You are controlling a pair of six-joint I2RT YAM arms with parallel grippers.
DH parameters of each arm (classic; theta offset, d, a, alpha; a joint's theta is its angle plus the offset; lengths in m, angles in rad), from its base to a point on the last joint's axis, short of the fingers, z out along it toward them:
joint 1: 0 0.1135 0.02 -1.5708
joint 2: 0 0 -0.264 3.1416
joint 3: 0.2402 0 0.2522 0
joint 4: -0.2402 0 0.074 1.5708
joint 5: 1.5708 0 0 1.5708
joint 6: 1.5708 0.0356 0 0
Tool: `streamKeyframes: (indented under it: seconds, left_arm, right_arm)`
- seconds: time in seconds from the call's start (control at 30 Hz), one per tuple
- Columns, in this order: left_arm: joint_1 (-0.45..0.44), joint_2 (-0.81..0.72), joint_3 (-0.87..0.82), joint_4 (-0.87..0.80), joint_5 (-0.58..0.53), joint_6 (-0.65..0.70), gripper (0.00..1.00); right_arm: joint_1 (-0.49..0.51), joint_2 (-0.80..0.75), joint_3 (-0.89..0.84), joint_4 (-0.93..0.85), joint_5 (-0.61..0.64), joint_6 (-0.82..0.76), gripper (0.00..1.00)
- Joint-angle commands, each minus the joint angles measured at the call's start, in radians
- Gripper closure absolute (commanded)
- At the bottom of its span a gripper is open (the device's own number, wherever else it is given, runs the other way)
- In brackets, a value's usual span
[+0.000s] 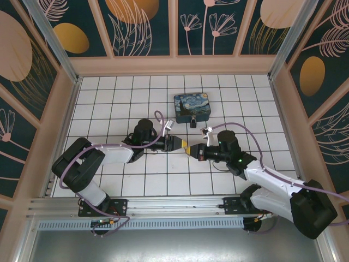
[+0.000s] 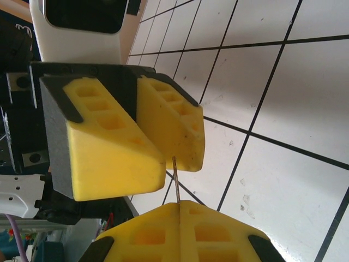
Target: Unlock the padlock with the key
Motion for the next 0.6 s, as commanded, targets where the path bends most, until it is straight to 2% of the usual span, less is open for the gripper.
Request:
streamKeyframes:
  seconds: [0.0,0.5,0.57]
  left_arm:
    - [0.000,-0.021,-0.011,0.027,0.025,0.026,0.74]
    - [-0.001,0.006,0.004,0.028,0.032,0.035,0.89]
    - [0.000,0.006,-0.002,0.044,0.025,0.019,0.91]
  right_arm:
    - [-0.012,0.006,0.005,0.043,-0.009,0.009,1.00]
    - [-0.021,0.025,0.009,0.061,-0.028,0.017,1.00]
    - [-0.021,0.026,0.012,0.049,-0.017,0.013,0.96]
